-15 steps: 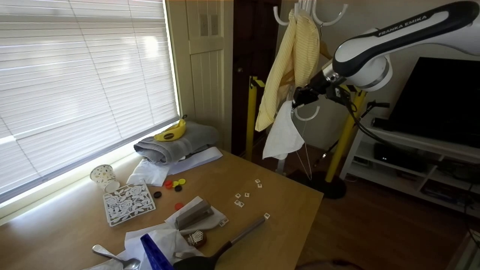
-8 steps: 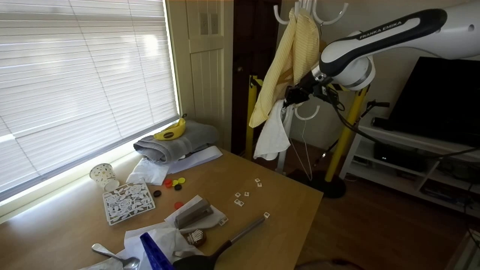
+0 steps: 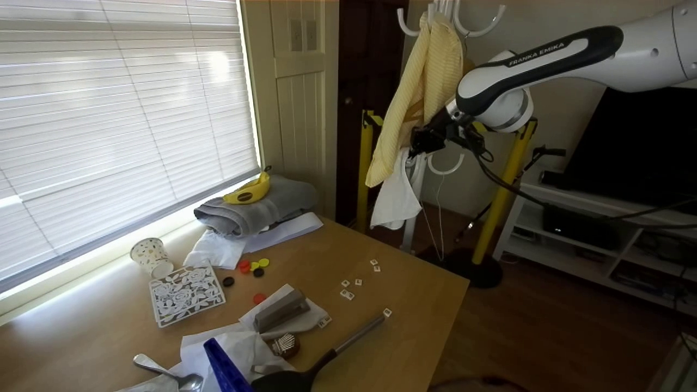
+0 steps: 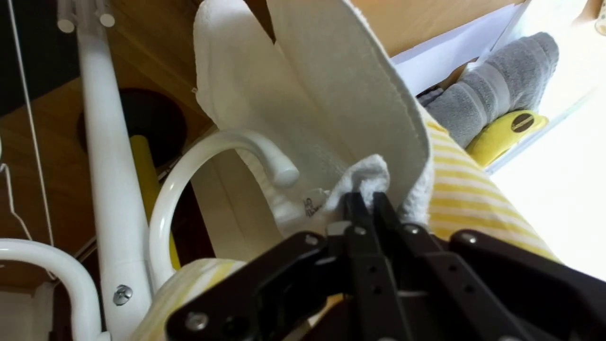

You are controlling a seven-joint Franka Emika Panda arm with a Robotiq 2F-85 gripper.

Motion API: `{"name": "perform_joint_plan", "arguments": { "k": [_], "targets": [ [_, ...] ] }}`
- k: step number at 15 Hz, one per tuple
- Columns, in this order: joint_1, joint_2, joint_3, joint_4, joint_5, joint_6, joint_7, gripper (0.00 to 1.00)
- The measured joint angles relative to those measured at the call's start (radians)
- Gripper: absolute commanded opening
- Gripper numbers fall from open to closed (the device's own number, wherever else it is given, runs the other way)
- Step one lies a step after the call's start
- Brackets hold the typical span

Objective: Hang the white towel on the white stand.

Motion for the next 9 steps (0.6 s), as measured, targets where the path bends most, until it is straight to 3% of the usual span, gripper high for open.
{"name": "perform_joint_plan", "arguments": {
  "k": [9],
  "targets": [
    [0.0, 0.057, -0.041, 0.025, -0.234, 0.106, 0.316, 0.02]
  ]
}}
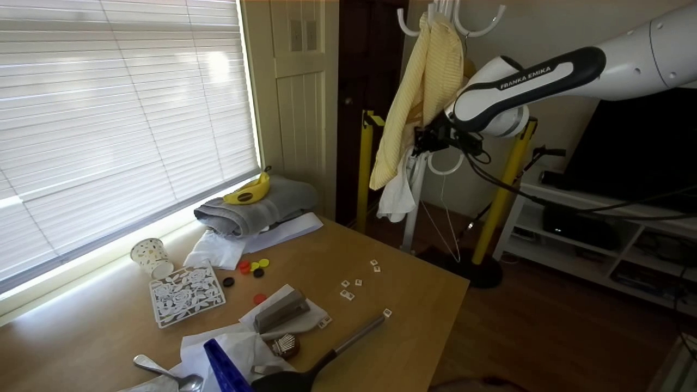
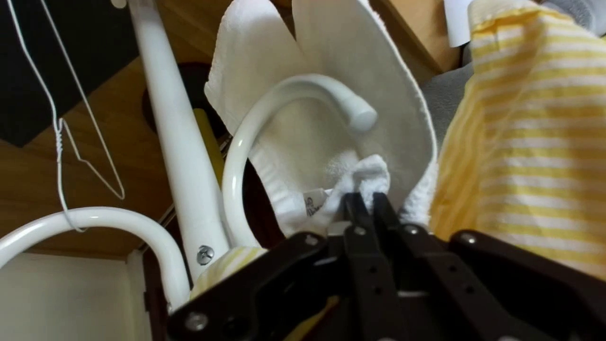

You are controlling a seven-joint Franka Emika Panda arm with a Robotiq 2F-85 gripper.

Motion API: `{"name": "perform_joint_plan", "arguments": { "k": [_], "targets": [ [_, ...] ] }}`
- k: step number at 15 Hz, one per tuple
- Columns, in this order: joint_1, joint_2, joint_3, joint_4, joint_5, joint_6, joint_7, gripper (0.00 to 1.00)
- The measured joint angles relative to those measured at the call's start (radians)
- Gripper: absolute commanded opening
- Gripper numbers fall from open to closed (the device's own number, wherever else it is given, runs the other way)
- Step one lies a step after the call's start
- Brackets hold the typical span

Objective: Hang the white towel on the white stand.

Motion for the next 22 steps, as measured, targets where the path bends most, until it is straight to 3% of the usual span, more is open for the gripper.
{"name": "perform_joint_plan", "arguments": {
  "k": [5, 10, 16, 22],
  "targets": [
    [0.113, 0.014, -0.158, 0.0, -0.178, 0.005, 0.228, 0.02],
    [0.209, 0.023, -0.27, -0.002, -0.303, -0.041, 0.359, 0.02],
    [0.209, 0.021, -0.274, -0.019, -0.458, -0.161, 0.466, 0.02],
    [0.18, -0.001, -0.25, -0.067, -0.516, -0.272, 0.492, 0.02]
  ]
}}
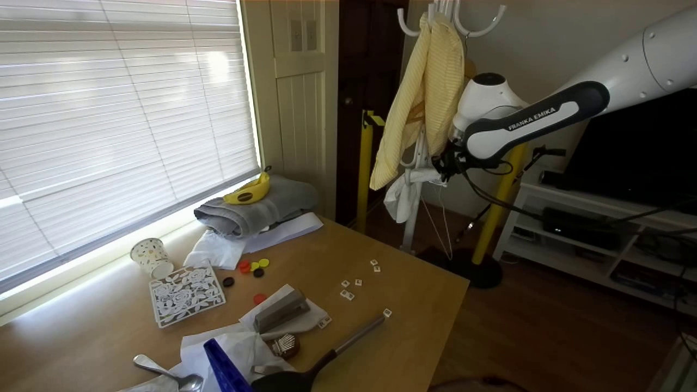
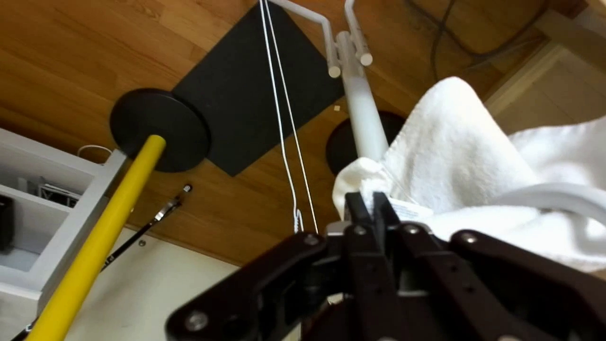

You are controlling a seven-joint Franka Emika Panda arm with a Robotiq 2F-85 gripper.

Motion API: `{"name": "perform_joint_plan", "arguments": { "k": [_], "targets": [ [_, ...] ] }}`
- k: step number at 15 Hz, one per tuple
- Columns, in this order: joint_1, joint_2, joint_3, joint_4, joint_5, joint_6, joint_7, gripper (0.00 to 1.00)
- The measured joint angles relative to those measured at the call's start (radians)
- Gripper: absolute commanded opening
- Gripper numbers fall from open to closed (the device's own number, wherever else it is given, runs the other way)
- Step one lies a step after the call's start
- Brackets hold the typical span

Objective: Hang the white towel on the white stand.

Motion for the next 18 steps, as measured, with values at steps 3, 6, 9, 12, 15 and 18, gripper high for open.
{"name": "perform_joint_plan", "arguments": {
  "k": [3, 6, 9, 12, 15, 18],
  "targets": [
    [-0.024, -0.008, 0.03, -0.016, -0.003, -0.052, 0.0, 0.02],
    [-0.045, -0.009, 0.056, -0.024, -0.003, -0.074, -0.002, 0.02],
    [-0.064, -0.009, 0.082, -0.024, -0.003, -0.125, -0.012, 0.02],
    [-0.08, -0.009, 0.103, -0.024, -0.003, -0.172, -0.024, 0.02],
    [-0.094, -0.008, 0.118, -0.024, -0.003, -0.201, -0.029, 0.02],
    [-0.105, -0.007, 0.129, -0.024, -0.003, -0.23, -0.039, 0.02]
  ]
}}
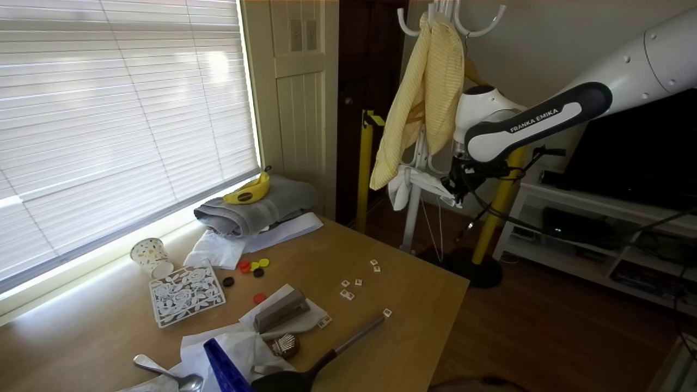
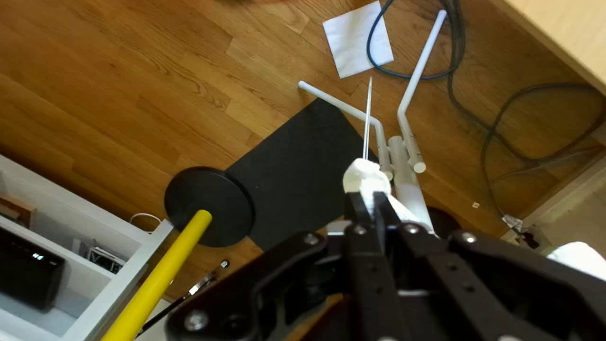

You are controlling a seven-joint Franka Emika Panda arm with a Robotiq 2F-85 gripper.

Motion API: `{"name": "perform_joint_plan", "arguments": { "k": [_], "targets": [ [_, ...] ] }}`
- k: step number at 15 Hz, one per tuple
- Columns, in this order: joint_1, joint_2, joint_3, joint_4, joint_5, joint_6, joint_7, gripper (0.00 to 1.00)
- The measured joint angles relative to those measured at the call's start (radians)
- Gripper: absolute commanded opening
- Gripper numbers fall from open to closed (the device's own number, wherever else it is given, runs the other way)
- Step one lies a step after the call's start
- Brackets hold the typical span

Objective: Hang the white towel on the white stand.

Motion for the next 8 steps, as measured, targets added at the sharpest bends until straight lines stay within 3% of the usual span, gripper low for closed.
{"name": "perform_joint_plan", "arguments": {
  "k": [6, 7, 8],
  "targets": [
    [-0.013, 0.001, 0.013, 0.0, 0.0, -0.031, -0.019, 0.02],
    [-0.014, 0.001, 0.013, 0.0, 0.0, -0.032, -0.019, 0.32],
    [-0.015, 0.001, 0.013, 0.0, 0.0, -0.033, -0.019, 0.34]
  ]
}}
